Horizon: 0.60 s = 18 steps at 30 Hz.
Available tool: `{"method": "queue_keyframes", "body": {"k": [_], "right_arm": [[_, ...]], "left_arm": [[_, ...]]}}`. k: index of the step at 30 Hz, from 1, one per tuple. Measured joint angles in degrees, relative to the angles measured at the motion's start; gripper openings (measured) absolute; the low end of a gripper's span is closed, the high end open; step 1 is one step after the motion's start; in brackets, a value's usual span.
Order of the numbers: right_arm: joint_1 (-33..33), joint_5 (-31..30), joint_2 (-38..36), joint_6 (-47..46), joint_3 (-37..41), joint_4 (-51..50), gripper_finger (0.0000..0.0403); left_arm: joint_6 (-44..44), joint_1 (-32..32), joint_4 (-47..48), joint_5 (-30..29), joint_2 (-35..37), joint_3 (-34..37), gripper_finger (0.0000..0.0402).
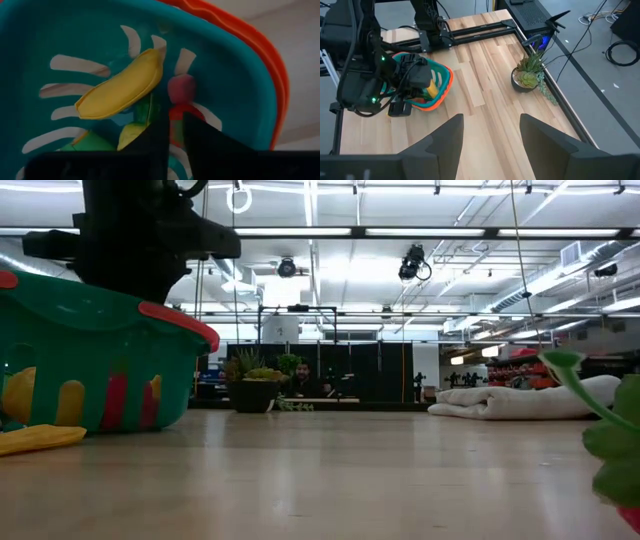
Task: Pick and placing Produce into tupperware
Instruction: Put the top red strawberry into the blue basket, then put the yellow corn into the blue basket
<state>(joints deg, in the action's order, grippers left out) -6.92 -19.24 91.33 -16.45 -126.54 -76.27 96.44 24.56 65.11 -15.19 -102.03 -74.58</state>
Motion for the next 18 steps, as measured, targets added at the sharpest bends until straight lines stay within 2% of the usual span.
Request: {"method": "queue_keyframes", "body": {"k": [3, 6, 11, 13, 18], "right_arm": [[0.0, 0.0, 0.0, 0.01, 0.0, 0.0, 0.0203], [0.0, 0.0, 0.0, 0.03, 0.0, 0.0, 0.0203], [0.0, 0.0, 0.0, 1.42, 0.0, 0.0, 0.0203], [0.0, 0.0, 0.0, 2.03, 0.0, 0.0, 0.0203], [0.0, 0.0, 0.0, 2.15, 0.0, -0.02, 0.0203]], "left_arm": [[0.0, 0.0, 0.16, 0.1, 0.01, 0.01, 0.0088], [-0.05, -0.09, 0.2, 3.11, 0.01, -0.44, 0.0118], [-6.59, -0.42, 0.87, 5.37, 0.01, -4.32, 0.0157], [-9.97, -0.8, 2.41, 5.45, 0.01, -6.49, 0.0165], [-11.6, -1.31, 9.59, 6.87, 0.02, -14.63, 0.0165]]}}
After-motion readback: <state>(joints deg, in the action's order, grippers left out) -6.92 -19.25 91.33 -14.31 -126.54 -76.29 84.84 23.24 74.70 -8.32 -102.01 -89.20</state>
